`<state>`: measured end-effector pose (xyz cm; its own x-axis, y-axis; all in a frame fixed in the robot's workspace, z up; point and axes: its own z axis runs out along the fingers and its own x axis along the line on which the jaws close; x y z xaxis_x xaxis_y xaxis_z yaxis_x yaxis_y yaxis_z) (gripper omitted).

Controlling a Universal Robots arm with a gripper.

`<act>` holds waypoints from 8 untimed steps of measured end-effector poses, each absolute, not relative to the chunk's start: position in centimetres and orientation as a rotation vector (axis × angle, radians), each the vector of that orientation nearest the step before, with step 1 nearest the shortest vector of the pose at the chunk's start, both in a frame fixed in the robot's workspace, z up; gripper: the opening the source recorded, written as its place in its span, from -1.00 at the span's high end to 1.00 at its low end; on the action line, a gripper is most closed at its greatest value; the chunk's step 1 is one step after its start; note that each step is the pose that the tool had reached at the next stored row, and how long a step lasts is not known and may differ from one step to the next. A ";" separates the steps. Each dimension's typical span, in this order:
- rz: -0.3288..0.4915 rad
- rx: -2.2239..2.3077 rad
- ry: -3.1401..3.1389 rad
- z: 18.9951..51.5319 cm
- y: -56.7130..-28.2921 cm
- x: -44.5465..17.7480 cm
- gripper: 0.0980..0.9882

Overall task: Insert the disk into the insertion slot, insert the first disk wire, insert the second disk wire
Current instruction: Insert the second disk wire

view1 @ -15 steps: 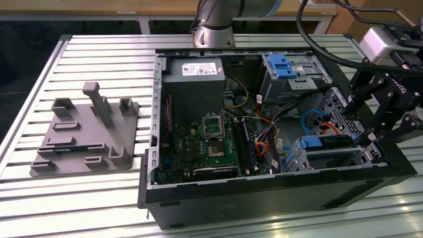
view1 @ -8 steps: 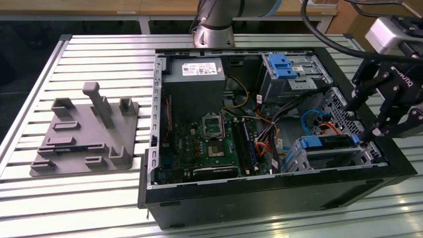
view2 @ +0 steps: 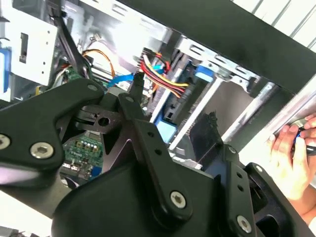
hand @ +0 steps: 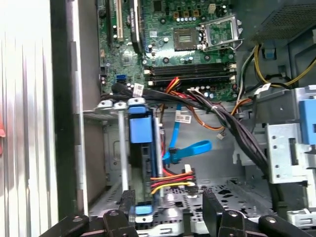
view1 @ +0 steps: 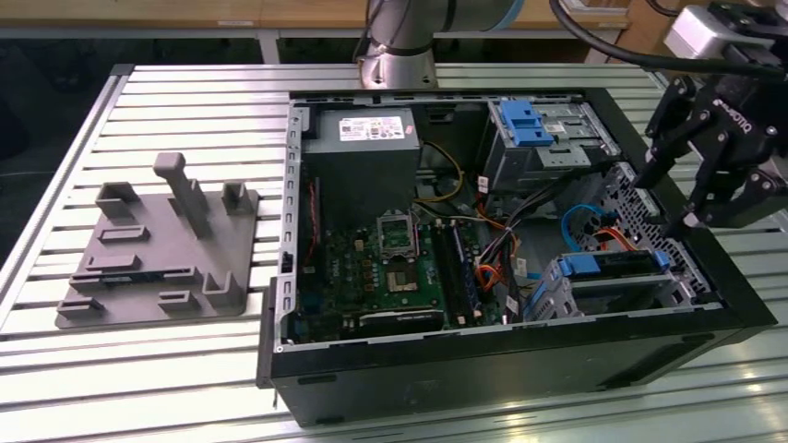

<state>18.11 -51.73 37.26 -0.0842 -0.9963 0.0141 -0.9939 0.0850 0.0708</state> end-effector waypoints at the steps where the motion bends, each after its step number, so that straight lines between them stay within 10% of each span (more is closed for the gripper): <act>1: -0.060 2.083 -2.268 37.3 -51.3 18.1 -0.23; 8: -0.051 2.085 -2.261 37.3 -49.6 17.7 -0.23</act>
